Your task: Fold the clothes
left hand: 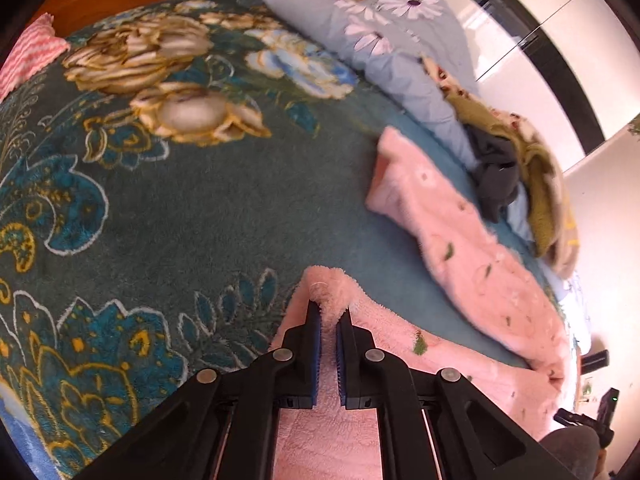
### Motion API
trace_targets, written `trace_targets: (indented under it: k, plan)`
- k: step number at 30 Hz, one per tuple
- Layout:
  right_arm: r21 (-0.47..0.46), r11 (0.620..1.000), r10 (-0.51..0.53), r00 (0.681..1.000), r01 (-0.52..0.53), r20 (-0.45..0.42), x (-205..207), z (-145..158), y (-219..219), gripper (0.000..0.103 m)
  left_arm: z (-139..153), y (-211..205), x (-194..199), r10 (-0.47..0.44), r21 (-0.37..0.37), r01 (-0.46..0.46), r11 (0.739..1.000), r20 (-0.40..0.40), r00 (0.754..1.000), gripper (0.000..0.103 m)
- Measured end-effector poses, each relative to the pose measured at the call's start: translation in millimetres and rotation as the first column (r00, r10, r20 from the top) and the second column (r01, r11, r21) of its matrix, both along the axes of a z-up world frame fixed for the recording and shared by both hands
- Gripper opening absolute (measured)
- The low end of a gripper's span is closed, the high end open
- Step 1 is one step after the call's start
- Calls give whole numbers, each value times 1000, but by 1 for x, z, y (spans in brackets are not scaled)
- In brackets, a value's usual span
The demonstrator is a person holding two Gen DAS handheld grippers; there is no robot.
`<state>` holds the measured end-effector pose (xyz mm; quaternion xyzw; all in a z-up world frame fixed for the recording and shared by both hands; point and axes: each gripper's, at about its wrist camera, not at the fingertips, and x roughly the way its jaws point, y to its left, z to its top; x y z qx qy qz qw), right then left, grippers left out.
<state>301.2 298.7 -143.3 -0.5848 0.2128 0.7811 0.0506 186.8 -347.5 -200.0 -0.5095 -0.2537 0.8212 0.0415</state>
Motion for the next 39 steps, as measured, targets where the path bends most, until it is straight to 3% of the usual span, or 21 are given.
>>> trace_targets:
  k: [5,7,8,10,13,18,20,23,28,31,35,39]
  plan:
    - [-14,999,-37,999,37,-15,9,3,14,47,-3,0,0,59,70,-62,996,45,997,13]
    - [-21,998,-54,998,54,-24,13,4,21,47,10,-4,9,52,100,-57,993,50,997,36]
    - [-33,997,-67,997,66,-26,14,4,25,47,19,-6,16,54,109,-59,992,43,998,42]
    - [-50,995,-89,995,87,-34,19,5,34,47,41,-14,39,83,120,-79,990,-30,996,58]
    - [-73,991,-118,992,115,-45,27,6,47,47,52,-30,80,185,74,-181,981,-62,981,65]
    - [-44,990,-139,989,137,-51,48,14,77,47,17,-43,128,300,89,-302,949,38,953,63]
    - [-32,986,-168,985,166,-50,63,18,96,47,9,-38,138,310,108,-312,944,32,950,63]
    - [-14,964,-267,961,266,-73,94,25,133,47,3,-22,142,295,116,-293,949,0,956,48]
    - [-15,880,-474,874,475,-107,158,29,196,47,0,-12,140,330,100,-328,939,-4,944,22]
    - [-60,816,-578,812,575,-81,192,16,219,47,-3,-5,139,351,91,-349,933,-6,936,13]
    - [-155,739,-667,744,655,-36,225,-7,233,47,-5,-1,138,384,81,-383,920,-3,923,9]
    - [-302,675,-712,702,673,-28,237,-22,235,47,-3,-6,137,426,83,-426,901,18,905,9]
